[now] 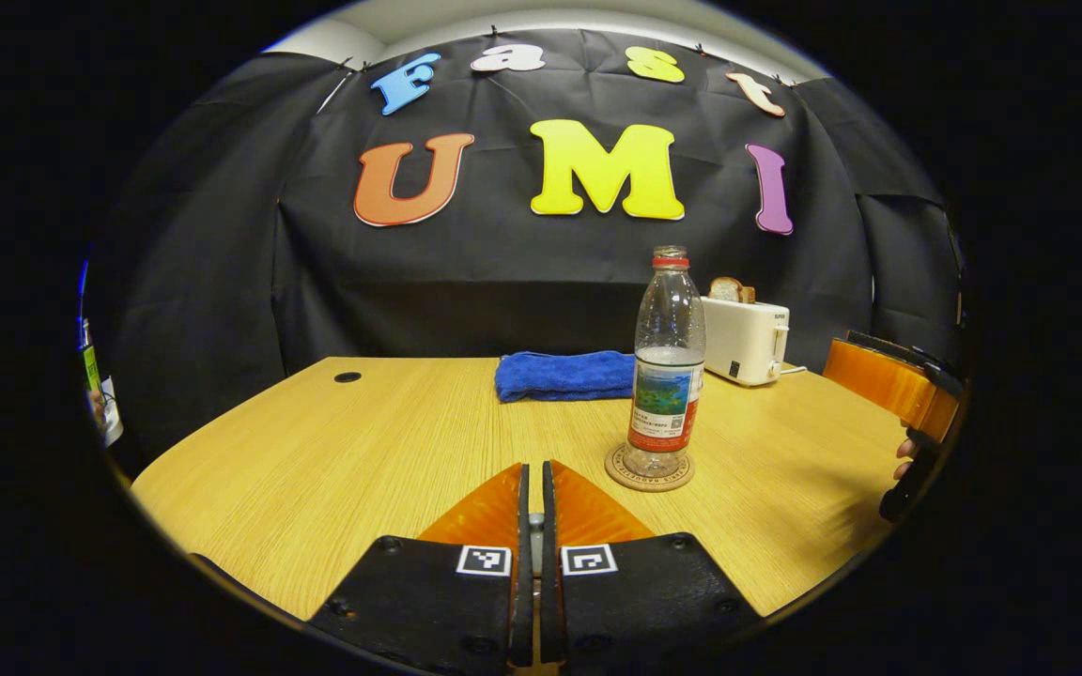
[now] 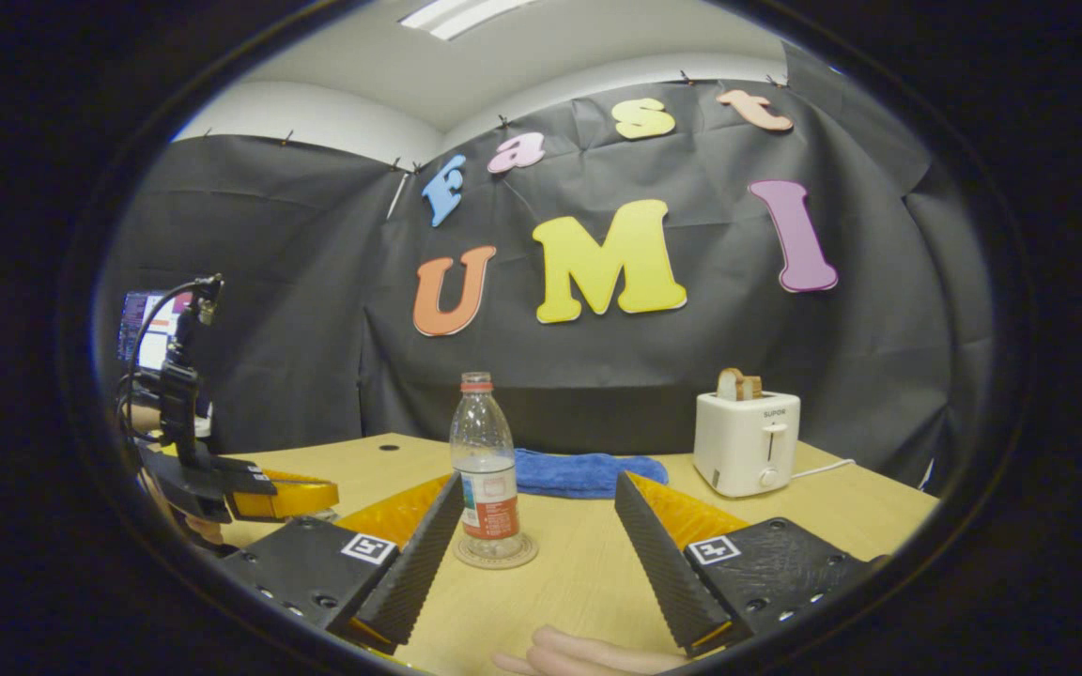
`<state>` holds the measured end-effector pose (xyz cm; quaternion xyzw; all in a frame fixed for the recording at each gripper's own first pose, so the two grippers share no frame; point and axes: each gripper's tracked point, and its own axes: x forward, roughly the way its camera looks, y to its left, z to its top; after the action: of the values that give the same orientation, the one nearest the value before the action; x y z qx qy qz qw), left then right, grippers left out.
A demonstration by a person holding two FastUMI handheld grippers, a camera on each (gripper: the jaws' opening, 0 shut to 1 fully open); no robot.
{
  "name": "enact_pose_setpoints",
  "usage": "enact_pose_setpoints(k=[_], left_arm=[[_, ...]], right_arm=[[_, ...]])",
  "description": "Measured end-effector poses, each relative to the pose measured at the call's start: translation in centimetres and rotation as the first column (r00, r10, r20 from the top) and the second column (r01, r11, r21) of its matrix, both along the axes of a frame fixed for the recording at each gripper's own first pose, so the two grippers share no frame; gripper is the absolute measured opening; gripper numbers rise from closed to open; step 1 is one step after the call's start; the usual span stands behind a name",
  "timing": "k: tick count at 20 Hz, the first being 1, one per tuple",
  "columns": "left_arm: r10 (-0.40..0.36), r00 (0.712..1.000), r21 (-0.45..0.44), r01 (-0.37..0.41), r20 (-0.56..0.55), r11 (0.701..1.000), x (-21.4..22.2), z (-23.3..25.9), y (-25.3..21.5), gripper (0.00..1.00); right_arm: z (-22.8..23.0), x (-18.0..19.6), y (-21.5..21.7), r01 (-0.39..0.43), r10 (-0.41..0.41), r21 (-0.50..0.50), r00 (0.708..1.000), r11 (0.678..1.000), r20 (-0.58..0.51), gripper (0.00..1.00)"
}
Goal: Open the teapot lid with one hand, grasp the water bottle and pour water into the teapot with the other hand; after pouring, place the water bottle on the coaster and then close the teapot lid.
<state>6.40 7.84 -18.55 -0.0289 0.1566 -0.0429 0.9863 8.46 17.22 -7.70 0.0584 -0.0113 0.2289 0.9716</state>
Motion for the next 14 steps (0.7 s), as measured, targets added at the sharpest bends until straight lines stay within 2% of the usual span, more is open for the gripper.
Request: enact_pose_setpoints(k=[4, 9, 13, 14], left_arm=[[0.014, 1.000, 0.038, -0.014, 0.012, 0.999, 0.2, 0.0, 0.0, 0.06], [0.038, 0.999, 0.038, -0.038, 0.002, 0.999, -0.7, -0.5, -0.2, 0.09], [0.019, 1.000, 0.027, -0.018, -0.009, 0.999, -1.0, -0.3, -0.8, 0.12], [0.023, 1.000, 0.029, -0.022, -0.009, 0.999, -1.2, -0.1, -0.9, 0.33]], right_arm=[[-0.7, -0.2, -0.8, 0.008, -0.008, 0.013, 1.000, 1.000, -0.013, 0.97], [-0.5, -0.9, -1.6, 0.028, -0.028, 0.016, 1.000, 0.999, -0.013, 0.97], [0.2, -2.2, -1.9, 0.036, -0.036, 0.017, 0.999, 0.999, 0.000, 0.97], [0.5, -2.4, -2.1, 0.042, -0.042, 0.020, 0.999, 0.999, 0.001, 0.97]])
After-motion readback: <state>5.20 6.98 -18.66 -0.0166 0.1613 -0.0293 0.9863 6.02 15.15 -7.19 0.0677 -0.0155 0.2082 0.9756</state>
